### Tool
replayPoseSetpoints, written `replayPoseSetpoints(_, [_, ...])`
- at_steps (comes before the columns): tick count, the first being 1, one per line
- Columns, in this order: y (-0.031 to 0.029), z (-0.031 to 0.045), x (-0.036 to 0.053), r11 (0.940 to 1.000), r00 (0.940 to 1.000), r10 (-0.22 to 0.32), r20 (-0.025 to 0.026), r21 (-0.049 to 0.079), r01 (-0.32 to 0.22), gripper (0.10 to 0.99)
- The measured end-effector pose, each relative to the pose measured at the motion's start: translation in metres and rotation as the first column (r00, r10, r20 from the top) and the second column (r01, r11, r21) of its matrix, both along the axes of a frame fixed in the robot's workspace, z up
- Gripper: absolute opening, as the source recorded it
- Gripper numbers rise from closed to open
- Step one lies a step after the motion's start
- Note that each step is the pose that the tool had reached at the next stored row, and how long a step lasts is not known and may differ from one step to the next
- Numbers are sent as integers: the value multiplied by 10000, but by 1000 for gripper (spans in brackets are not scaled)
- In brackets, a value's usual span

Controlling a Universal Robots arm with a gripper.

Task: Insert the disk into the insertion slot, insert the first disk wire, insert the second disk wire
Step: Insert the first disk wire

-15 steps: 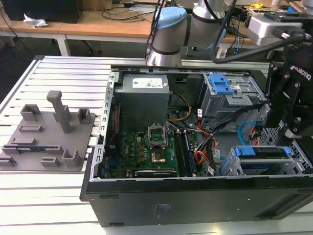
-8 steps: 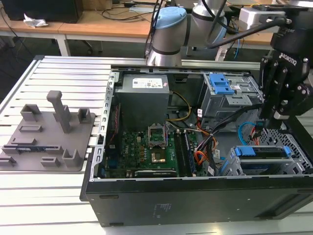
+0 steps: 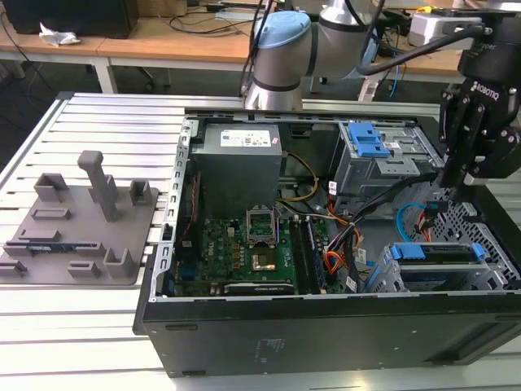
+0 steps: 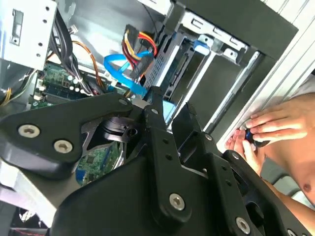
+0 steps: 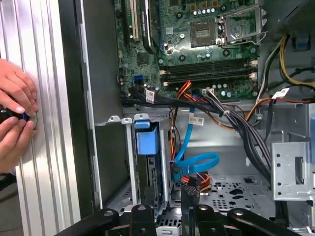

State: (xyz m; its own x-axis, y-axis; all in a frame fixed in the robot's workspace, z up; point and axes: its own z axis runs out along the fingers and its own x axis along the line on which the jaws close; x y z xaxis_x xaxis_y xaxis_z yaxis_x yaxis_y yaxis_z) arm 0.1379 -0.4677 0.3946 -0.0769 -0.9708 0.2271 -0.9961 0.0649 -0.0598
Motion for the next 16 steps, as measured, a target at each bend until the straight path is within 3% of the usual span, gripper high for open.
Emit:
replayPoseSetpoints(1, [16, -7, 14, 10000, 10000, 0, -2, -75, 0, 349])
replayPoseSetpoints(3, [105, -34, 62, 9994, 10000, 1, -6, -347, -1, 349])
replayPoseSetpoints(4, [145, -41, 68, 9992, 10000, 1, -5, -388, -2, 349])
replayPoseSetpoints(5, [207, -54, 69, 9992, 10000, 1, -6, -407, -1, 349])
replayPoseSetpoints(7, [249, -69, 69, 9991, 10000, -34, 4, -411, 34, 349])
replayPoseSetpoints(13, [253, -105, 67, 9966, 9975, -708, 26, -409, 708, 349])
replayPoseSetpoints(16, [313, -138, 68, 9970, 9980, -635, 69, -431, 638, 349])
